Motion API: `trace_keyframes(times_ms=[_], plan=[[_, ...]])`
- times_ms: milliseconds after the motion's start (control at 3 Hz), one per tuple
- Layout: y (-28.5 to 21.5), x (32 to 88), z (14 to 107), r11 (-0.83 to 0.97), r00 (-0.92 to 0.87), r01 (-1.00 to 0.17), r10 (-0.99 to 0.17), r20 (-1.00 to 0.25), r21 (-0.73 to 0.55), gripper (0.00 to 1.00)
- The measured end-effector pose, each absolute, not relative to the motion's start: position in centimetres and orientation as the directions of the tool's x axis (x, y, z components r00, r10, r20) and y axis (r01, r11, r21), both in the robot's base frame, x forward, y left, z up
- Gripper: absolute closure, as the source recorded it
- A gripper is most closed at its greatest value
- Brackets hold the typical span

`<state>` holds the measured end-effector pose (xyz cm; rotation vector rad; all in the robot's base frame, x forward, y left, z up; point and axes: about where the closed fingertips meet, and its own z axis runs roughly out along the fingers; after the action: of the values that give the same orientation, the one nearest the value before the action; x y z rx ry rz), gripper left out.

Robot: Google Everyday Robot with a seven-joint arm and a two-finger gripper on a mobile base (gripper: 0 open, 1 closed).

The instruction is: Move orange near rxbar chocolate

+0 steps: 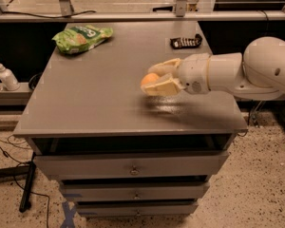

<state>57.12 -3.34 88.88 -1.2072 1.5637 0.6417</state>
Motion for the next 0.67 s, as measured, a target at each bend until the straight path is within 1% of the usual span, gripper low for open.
trace_keyframes(times_ms=[333,667], plan=[[-6.8,60.4,89.0,0.433,0.036,-0.88,-0.349,-0.936,-0.196,1.0],[-9.4,64.5,89.6,0.466,0.072,-0.851,-0.352,-0.933,-0.241,1.0]])
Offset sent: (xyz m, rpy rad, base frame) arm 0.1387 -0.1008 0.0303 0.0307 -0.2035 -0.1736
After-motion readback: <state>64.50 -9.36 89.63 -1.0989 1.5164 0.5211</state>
